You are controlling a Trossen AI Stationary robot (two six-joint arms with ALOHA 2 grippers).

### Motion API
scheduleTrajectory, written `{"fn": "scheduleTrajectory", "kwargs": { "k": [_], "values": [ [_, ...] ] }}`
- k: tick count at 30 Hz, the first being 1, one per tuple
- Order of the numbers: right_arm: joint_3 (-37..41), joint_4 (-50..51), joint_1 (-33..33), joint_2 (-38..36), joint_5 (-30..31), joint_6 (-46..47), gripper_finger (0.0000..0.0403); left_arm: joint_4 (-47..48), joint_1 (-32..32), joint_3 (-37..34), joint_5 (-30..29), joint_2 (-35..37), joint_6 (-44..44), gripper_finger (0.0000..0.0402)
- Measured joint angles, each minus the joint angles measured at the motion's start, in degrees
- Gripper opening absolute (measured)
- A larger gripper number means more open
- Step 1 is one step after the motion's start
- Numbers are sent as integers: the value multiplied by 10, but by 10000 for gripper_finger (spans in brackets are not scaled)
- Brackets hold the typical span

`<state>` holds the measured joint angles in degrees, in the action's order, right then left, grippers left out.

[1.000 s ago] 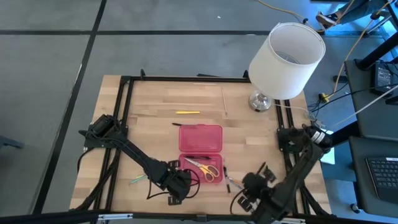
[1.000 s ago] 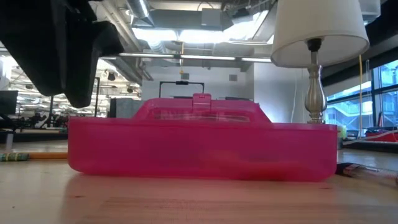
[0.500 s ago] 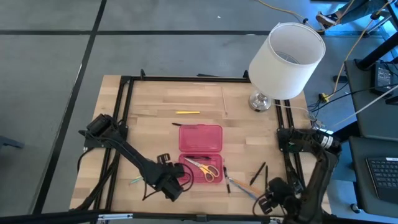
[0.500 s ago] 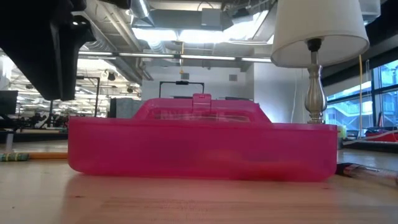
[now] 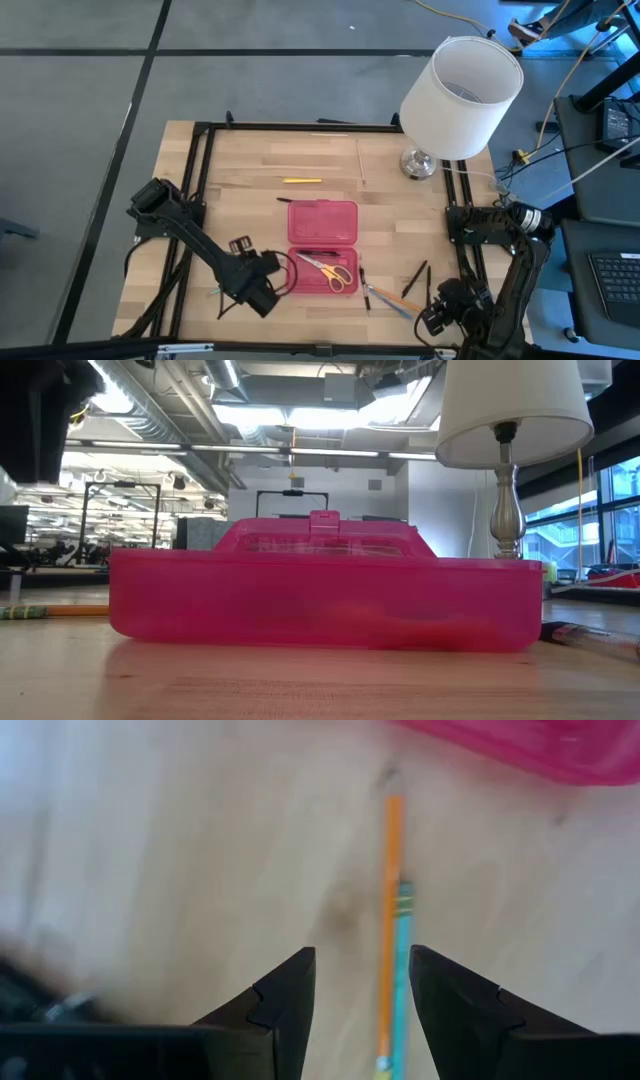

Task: Pick & place school supplies into a supply box
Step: Put the right orange pencil into the red supply box

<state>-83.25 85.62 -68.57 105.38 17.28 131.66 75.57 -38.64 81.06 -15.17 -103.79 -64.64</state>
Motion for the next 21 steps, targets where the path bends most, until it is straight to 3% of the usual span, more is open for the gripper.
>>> {"fn": "scheduleTrajectory", "kwargs": {
  "k": [10,21],
  "values": [
    [188,-158,0,-97,21,1,163,30,-14,0,-4,52,-31,157],
    [236,-203,1,-115,21,3,163,29,-20,0,36,55,-72,157]
  ]
}}
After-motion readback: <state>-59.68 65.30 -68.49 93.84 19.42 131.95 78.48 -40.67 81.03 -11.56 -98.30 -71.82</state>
